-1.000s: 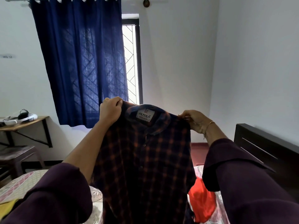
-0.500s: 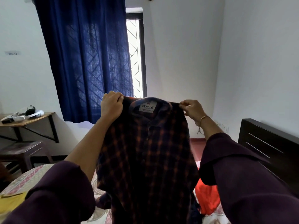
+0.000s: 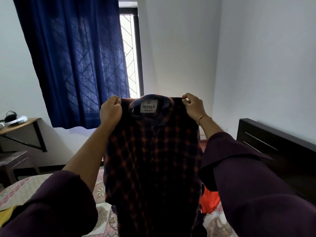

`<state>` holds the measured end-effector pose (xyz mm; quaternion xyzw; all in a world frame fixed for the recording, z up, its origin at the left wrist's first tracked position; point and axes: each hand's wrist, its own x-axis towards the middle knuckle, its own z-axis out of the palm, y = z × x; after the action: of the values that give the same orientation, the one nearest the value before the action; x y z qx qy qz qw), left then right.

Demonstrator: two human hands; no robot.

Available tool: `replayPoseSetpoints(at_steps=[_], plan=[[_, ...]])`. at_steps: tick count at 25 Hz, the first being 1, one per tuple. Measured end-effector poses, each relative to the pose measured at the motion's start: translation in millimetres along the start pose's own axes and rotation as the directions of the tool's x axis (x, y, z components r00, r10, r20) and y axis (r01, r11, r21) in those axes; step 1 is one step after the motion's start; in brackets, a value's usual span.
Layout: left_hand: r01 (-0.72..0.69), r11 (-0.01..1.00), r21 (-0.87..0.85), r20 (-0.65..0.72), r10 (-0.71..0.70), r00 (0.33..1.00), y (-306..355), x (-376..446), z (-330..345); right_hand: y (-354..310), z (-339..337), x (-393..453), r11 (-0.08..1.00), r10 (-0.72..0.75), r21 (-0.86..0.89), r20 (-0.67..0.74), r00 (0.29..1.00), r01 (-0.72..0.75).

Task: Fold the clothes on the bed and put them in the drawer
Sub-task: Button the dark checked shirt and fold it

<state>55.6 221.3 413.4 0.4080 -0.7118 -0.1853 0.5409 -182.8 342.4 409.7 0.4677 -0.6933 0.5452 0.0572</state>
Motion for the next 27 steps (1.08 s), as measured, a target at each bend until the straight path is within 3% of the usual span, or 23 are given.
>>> replayPoseSetpoints(at_steps=[4,7,11,14,17,21,27], plan=[[-0.184,0.911,0.368,-0.052,0.218,0.974,7.6,-15.0,4.9,10.8,-9.7,-8.8,0.985,-0.037,-0.167,-0.001,0.999,0.036],[-0.124,0.903,0.41,-0.04,0.154,0.987,8.9,-29.6,16.7,23.0,-6.9,-18.8,0.966,0.002,-0.259,0.065,0.998,0.015],[-0.143,0.909,0.391,-0.09,0.193,0.977,-1.7,-38.0,23.4,25.2,-12.2,-22.1,0.959,-0.017,-0.28,0.051,0.999,0.031],[-0.311,0.86,0.405,-0.082,0.373,0.924,-10.1,-42.4,22.9,23.1,-17.1,-30.5,0.968,-0.026,-0.25,-0.004,1.0,0.025],[-0.395,0.845,0.361,-0.109,0.458,0.882,-13.2,-48.5,17.6,15.9,-16.2,-51.6,0.974,-0.034,-0.225,-0.109,0.993,0.009],[-0.344,0.928,0.145,-0.194,0.368,0.909,-16.1,-52.4,-4.4,-20.1,-10.0,-83.0,0.979,-0.076,-0.205,-0.264,0.962,0.021],[-0.354,0.935,-0.019,-0.147,0.347,0.926,-22.3,-55.0,-78.8,-106.5,12.6,-144.2,0.988,-0.118,-0.152,-0.565,0.817,0.037]])
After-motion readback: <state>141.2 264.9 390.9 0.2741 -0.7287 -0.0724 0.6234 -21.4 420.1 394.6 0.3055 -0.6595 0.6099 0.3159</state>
